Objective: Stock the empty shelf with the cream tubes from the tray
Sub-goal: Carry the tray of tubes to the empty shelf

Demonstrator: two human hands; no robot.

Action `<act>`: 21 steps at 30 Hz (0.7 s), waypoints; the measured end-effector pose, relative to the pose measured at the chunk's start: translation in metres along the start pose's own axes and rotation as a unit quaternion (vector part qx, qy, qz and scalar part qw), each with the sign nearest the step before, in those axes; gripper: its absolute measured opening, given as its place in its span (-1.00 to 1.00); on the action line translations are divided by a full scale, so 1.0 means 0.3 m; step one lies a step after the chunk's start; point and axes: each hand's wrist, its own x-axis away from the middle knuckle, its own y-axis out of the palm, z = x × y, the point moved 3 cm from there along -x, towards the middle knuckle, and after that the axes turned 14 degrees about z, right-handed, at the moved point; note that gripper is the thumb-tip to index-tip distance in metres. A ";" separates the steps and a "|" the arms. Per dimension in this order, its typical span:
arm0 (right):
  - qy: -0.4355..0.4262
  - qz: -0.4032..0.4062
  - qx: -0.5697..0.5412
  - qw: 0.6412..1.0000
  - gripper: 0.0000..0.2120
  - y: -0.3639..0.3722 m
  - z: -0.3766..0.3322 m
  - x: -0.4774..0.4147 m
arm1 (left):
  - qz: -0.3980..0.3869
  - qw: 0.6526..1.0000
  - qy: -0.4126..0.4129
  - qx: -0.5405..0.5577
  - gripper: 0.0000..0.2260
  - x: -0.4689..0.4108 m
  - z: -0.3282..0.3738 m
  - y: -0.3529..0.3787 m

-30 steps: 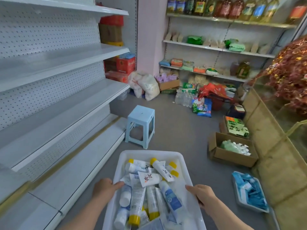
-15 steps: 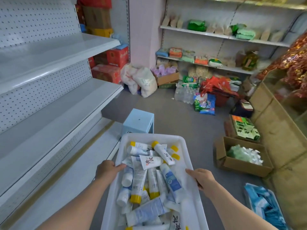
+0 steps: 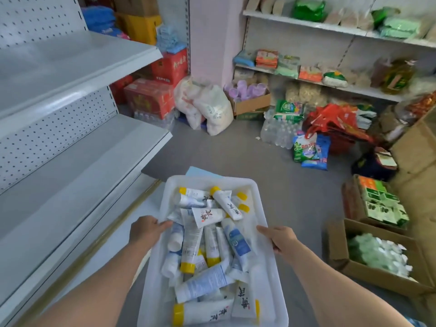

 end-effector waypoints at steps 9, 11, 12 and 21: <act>0.017 0.012 0.004 1.000 -0.62 0.246 -0.332 -0.389 | -0.032 0.999 -0.024 -0.009 -0.51 -0.554 0.124 0.172; 0.030 0.023 0.008 0.999 -0.62 0.310 -0.383 -0.482 | -0.047 0.998 -0.025 -0.023 -0.51 -0.683 0.146 0.218; 0.035 0.029 0.012 0.999 -0.63 0.340 -0.409 -0.526 | -0.054 0.998 -0.027 -0.023 -0.51 -0.743 0.160 0.238; 0.073 0.042 0.051 0.995 -0.68 0.585 -0.527 -0.849 | -0.075 0.996 -0.018 -0.039 -0.50 -1.175 0.255 0.408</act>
